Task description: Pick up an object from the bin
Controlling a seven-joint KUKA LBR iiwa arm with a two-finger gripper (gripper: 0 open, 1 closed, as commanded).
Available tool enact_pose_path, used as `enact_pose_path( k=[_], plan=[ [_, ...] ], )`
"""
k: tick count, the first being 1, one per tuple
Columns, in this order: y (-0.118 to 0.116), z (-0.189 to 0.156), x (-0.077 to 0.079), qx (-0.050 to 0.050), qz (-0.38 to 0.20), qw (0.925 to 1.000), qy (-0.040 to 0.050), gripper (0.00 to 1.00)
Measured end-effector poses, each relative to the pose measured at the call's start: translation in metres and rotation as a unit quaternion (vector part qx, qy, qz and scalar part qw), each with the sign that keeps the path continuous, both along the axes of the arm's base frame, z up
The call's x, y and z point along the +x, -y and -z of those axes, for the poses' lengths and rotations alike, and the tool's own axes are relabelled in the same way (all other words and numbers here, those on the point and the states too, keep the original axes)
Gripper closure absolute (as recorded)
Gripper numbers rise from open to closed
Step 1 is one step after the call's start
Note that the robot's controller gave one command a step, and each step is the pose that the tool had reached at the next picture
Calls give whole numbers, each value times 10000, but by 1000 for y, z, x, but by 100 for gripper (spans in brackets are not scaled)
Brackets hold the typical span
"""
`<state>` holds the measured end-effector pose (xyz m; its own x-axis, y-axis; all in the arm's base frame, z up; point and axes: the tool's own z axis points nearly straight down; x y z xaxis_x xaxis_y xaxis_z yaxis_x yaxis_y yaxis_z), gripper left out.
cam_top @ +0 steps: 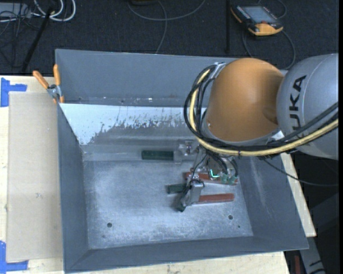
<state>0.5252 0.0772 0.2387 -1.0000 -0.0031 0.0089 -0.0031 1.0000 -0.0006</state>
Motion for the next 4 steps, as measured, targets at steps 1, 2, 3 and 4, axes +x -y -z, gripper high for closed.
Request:
enact_pose_path(
  k=[1,2,3,4],
  plan=[
    [64,91,18,1,-834,9965,13,0],
    [90,172,49,6,-189,9998,26,0],
    [91,169,50,9,-177,9998,36,100],
    [104,146,-5,8,-551,9985,16,100]
  ],
)
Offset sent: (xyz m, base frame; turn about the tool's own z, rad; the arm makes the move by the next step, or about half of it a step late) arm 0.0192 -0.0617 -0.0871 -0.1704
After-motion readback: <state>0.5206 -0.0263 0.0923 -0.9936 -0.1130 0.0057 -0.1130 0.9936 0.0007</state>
